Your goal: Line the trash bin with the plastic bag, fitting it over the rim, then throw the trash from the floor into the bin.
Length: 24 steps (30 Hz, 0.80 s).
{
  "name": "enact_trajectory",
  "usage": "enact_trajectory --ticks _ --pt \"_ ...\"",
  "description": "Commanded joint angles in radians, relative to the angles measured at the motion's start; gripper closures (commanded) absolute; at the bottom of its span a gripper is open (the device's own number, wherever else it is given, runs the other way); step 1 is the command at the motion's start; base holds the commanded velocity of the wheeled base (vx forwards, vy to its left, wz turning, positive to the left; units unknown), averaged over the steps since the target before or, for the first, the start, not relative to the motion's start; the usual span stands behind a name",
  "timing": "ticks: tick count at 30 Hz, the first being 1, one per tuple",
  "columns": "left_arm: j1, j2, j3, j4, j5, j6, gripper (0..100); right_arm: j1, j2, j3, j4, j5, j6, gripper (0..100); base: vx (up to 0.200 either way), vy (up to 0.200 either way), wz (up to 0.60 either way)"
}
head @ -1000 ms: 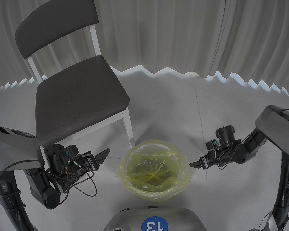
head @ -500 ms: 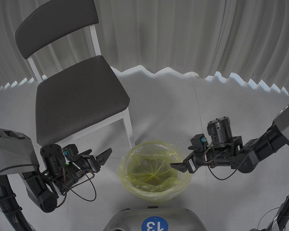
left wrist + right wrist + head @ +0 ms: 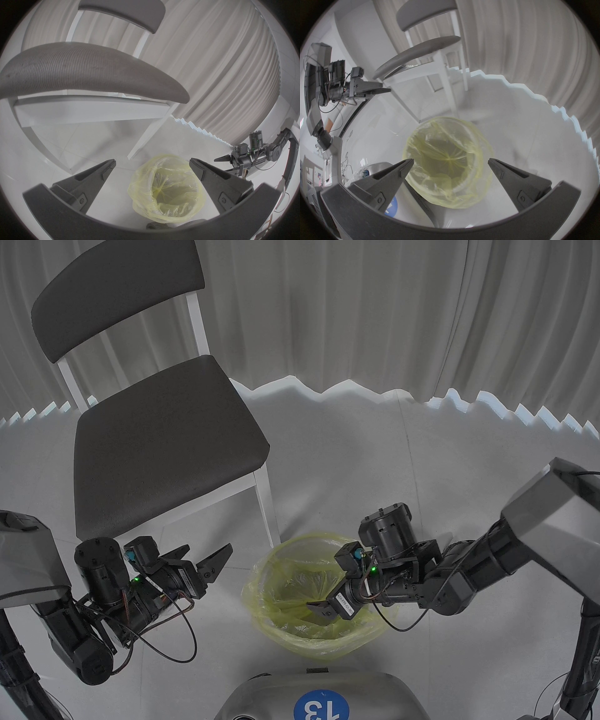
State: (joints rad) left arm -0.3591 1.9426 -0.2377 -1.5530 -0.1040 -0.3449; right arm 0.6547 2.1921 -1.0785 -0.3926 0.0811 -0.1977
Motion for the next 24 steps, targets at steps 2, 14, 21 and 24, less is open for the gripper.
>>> enact_trajectory --ticks 2,14,21,24 --pt "-0.001 -0.016 0.001 -0.016 0.000 0.000 0 0.005 0.130 -0.067 0.004 -0.001 0.000 0 0.000 0.000 0.00" --pt "-0.003 -0.017 0.001 -0.018 -0.002 0.001 0 0.029 0.212 -0.126 0.043 -0.121 -0.031 0 0.000 0.000 0.00" --pt "-0.009 -0.017 0.001 -0.018 0.000 0.001 0 0.048 0.210 -0.133 0.089 -0.122 -0.042 0 0.000 0.000 0.00" --pt "-0.009 -0.017 0.003 -0.018 0.000 0.001 0 0.063 0.204 -0.116 0.090 -0.121 -0.043 0 0.000 0.000 0.00"
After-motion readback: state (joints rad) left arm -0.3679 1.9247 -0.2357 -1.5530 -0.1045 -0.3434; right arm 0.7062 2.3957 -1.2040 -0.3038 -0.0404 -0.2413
